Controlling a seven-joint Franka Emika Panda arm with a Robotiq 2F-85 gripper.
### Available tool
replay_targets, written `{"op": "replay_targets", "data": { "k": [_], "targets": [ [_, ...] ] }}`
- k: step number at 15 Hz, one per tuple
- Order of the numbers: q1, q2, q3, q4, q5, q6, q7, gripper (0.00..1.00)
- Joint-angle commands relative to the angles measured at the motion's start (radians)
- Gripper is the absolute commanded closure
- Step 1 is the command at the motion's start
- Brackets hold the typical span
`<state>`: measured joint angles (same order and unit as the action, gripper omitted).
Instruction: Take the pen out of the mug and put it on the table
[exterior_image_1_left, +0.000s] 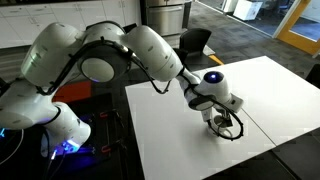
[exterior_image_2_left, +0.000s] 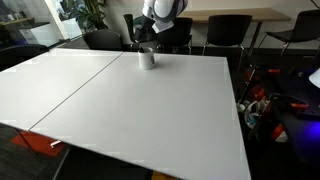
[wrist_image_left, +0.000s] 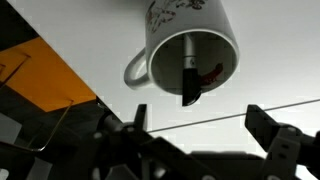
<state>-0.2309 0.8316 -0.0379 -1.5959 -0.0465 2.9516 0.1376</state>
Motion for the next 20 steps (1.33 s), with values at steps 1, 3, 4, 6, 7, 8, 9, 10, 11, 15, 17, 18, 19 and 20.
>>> {"op": "replay_targets", "data": {
  "k": [1,3,4,6,7,8,9,10,11,15,17,18,19,20],
  "targets": [
    [0.011,0.051,-0.012,0.086,0.038,-0.034,-0.044,0.00],
    [0.010,0.070,-0.012,0.111,0.038,-0.044,-0.045,0.03],
    [0.010,0.078,-0.011,0.122,0.038,-0.048,-0.044,0.06],
    [0.009,0.092,-0.010,0.140,0.037,-0.055,-0.047,0.12],
    [0.008,0.098,-0.009,0.148,0.037,-0.057,-0.048,0.20],
    [0.007,0.103,-0.007,0.154,0.037,-0.060,-0.050,0.17],
    [0.007,0.109,-0.007,0.161,0.036,-0.062,-0.051,0.21],
    [0.006,0.112,-0.006,0.165,0.036,-0.064,-0.052,0.23],
    [0.005,0.116,-0.005,0.168,0.036,-0.065,-0.055,0.25],
    [0.005,0.127,-0.004,0.181,0.034,-0.067,-0.069,0.35],
    [0.004,0.130,-0.003,0.185,0.033,-0.068,-0.077,0.44],
    [0.004,0.131,-0.003,0.187,0.033,-0.069,-0.081,0.50],
    [0.004,0.132,-0.004,0.189,0.033,-0.070,-0.080,0.54],
    [0.004,0.133,-0.003,0.189,0.034,-0.070,-0.080,0.54]
  ]
}}
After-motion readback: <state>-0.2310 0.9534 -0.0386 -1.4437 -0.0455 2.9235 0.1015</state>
